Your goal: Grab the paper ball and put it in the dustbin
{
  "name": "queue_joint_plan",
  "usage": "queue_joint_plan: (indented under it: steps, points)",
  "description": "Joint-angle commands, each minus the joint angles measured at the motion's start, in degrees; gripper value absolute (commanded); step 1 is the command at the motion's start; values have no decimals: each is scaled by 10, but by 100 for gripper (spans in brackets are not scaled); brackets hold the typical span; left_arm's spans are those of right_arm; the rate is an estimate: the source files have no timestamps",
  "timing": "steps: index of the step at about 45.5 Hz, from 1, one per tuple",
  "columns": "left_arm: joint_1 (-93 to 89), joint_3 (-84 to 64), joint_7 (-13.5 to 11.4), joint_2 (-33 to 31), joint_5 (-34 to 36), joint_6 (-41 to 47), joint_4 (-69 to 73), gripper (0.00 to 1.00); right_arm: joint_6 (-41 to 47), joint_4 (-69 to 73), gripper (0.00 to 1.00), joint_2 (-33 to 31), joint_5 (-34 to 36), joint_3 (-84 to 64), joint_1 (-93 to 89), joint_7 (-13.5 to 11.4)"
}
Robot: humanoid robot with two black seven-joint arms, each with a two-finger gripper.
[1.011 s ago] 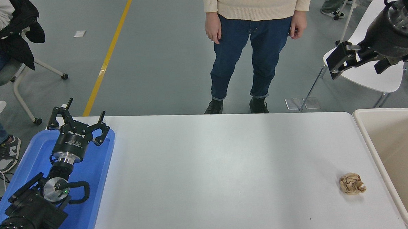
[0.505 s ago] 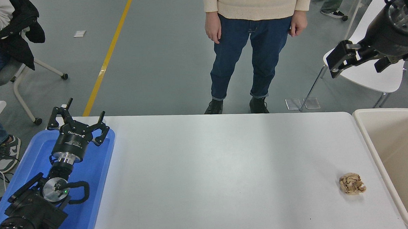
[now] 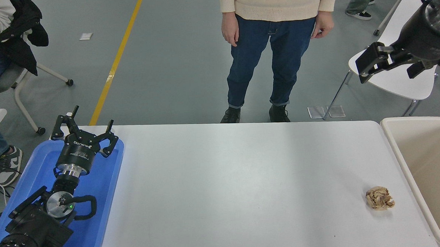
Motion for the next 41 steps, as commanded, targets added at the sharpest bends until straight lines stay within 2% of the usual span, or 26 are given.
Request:
queue_joint_plan:
  steps: [1,21,41]
  points:
    - [0,0,0,0,0,0,0,100,0,0,100,-2,0,-9,0,0]
    - [1,0,-1,1,-1,0,0,100,0,11,100,-13,1,-22,-15,0]
    - [1,0,-2,1,-1,0,0,100,0,-5,100,-29,-12,7,-213,-1]
